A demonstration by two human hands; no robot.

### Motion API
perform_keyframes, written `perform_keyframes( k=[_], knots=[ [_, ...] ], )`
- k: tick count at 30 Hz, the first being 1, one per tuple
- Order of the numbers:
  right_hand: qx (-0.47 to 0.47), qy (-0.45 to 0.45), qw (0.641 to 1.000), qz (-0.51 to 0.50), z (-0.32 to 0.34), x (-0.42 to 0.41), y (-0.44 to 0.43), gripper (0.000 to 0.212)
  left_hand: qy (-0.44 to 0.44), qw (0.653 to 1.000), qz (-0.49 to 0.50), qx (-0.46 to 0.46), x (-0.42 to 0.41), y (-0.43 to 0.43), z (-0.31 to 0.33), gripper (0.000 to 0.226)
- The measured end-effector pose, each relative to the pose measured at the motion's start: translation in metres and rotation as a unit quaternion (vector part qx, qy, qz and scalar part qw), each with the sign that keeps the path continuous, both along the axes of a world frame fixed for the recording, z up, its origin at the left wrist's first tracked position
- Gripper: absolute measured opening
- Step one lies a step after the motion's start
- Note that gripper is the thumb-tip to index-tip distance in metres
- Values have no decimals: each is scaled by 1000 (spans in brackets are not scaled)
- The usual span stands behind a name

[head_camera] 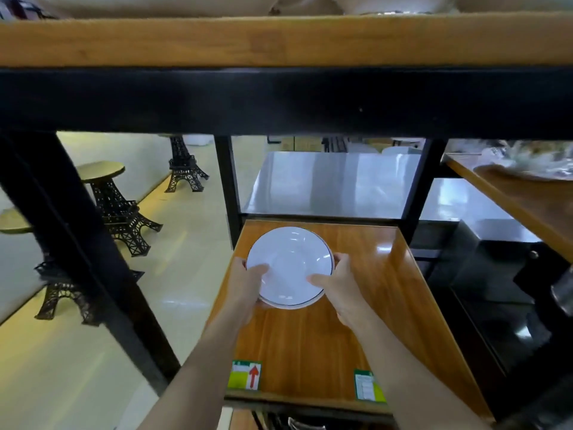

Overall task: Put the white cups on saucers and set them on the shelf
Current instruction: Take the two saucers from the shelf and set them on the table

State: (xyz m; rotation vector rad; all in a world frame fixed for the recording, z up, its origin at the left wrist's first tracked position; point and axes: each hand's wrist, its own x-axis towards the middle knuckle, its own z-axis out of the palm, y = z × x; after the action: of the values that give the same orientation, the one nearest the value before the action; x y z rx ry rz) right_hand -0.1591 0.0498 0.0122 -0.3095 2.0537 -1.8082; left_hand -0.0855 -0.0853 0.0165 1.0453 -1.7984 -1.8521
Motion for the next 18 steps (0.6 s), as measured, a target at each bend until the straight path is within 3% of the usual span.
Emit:
perform_keyframes(
  k=[10, 18],
  knots=[
    [-66, -16, 997, 43, -8, 88, 76, 55, 42, 997, 44, -42, 90, 73, -13, 12],
    [-111, -43, 993, 1, -21, 175, 140, 53, 37, 997, -12, -60, 169, 128, -14, 24]
  ],
)
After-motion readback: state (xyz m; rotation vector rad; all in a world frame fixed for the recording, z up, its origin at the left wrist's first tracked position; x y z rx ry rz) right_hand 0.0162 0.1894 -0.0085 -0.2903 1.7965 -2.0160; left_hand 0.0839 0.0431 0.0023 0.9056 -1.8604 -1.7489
